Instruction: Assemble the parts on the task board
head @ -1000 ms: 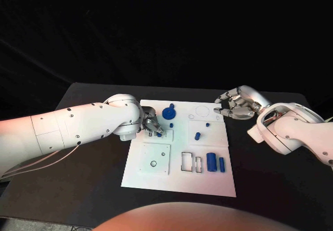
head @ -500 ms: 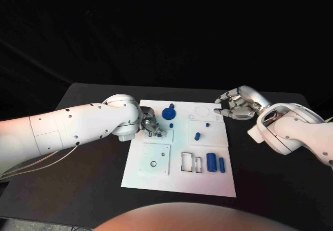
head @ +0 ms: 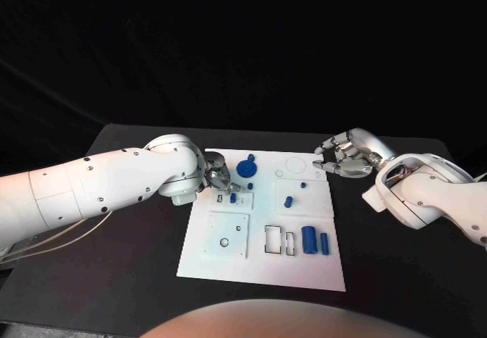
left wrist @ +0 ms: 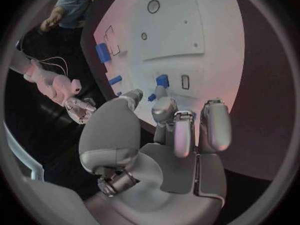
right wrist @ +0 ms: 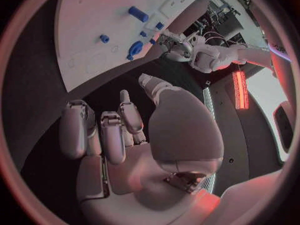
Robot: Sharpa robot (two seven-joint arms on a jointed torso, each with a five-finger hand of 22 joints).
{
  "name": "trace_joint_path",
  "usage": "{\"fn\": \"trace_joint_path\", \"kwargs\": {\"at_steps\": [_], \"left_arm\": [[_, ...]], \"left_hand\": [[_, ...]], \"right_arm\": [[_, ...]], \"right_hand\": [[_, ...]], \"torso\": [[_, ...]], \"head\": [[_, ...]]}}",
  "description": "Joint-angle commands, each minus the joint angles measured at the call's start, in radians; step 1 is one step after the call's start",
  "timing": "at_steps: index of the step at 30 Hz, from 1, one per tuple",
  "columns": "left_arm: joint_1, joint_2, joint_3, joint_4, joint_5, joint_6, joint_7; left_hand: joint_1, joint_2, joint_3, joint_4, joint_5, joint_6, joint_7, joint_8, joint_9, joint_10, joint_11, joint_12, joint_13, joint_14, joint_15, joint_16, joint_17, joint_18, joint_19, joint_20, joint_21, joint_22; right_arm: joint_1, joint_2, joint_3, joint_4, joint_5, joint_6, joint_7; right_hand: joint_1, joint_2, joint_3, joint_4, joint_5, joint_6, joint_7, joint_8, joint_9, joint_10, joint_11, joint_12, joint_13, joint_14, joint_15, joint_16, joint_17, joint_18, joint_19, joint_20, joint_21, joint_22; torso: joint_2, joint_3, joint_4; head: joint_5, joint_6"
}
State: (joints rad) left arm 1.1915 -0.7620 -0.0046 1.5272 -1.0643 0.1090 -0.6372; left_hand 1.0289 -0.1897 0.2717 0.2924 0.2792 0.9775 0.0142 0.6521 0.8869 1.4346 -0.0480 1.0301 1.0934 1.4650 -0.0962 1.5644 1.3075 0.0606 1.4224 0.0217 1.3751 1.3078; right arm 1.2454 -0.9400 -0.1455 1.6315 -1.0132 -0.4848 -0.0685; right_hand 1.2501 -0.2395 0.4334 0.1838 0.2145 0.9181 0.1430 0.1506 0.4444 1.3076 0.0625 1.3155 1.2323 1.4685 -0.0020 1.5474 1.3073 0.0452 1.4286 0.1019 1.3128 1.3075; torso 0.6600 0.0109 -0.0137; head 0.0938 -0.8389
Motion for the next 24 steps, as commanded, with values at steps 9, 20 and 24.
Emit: {"fn": "trace_joint_path", "kwargs": {"at_steps": [9, 20, 24], "left_arm": [[0.018, -0.011, 0.019, -0.039, 0.024, 0.003, 0.016], [0.041, 0.025, 0.026, -0.148, -0.042, 0.005, 0.035], [0.045, 0.034, 0.027, -0.169, -0.051, 0.006, 0.036]], "left_hand": [[0.042, 0.000, -0.016, 0.000, 0.066, -0.039, 0.006, -0.032, -0.019, -0.024, 0.004, -0.010, -0.014, 0.106, 0.002, 0.006, 0.263, -0.002, -0.007, -0.002, -0.020, 0.116], [0.055, -0.001, -0.018, 0.000, 0.072, -0.053, 0.011, -0.046, -0.030, -0.031, 0.008, -0.011, -0.015, 0.106, 0.005, 0.006, 0.263, 0.000, -0.012, 0.000, -0.028, 0.113], [0.055, -0.001, -0.018, 0.000, 0.071, -0.053, 0.012, -0.046, -0.030, -0.031, 0.008, -0.010, -0.014, 0.106, 0.005, 0.006, 0.263, 0.000, -0.012, 0.000, -0.029, 0.113]], "right_arm": [[-0.001, -0.002, 0.000, -0.001, -0.004, 0.001, 0.000], [-0.001, 0.000, 0.000, -0.003, -0.004, 0.001, 0.000], [-0.001, 0.000, 0.000, -0.003, -0.004, 0.001, 0.000]], "right_hand": [[-0.013, -0.002, 0.002, 0.008, 0.001, -0.003, -0.002, 0.007, 0.002, -0.005, -0.002, -0.006, -0.001, 0.086, -0.007, -0.003, 0.201, 0.018, -0.003, -0.003, -0.002, 0.127], [-0.011, -0.001, 0.002, 0.008, 0.011, -0.004, -0.002, 0.008, 0.004, -0.005, -0.002, -0.006, -0.001, 0.086, -0.007, -0.003, 0.202, 0.017, -0.003, -0.003, -0.002, 0.127], [-0.011, -0.001, 0.003, 0.008, 0.013, -0.004, -0.002, 0.008, 0.004, -0.005, -0.002, -0.006, -0.001, 0.086, -0.007, -0.004, 0.201, 0.017, -0.002, -0.003, -0.002, 0.128]], "torso": [[0.001, -0.0004, 0.0003], [0.002, -0.0015, -0.0002], [0.002, -0.0012, 0.0014]], "head": [[-0.001, 0.005], [0.001, 0.008], [0.000, 0.006]]}}
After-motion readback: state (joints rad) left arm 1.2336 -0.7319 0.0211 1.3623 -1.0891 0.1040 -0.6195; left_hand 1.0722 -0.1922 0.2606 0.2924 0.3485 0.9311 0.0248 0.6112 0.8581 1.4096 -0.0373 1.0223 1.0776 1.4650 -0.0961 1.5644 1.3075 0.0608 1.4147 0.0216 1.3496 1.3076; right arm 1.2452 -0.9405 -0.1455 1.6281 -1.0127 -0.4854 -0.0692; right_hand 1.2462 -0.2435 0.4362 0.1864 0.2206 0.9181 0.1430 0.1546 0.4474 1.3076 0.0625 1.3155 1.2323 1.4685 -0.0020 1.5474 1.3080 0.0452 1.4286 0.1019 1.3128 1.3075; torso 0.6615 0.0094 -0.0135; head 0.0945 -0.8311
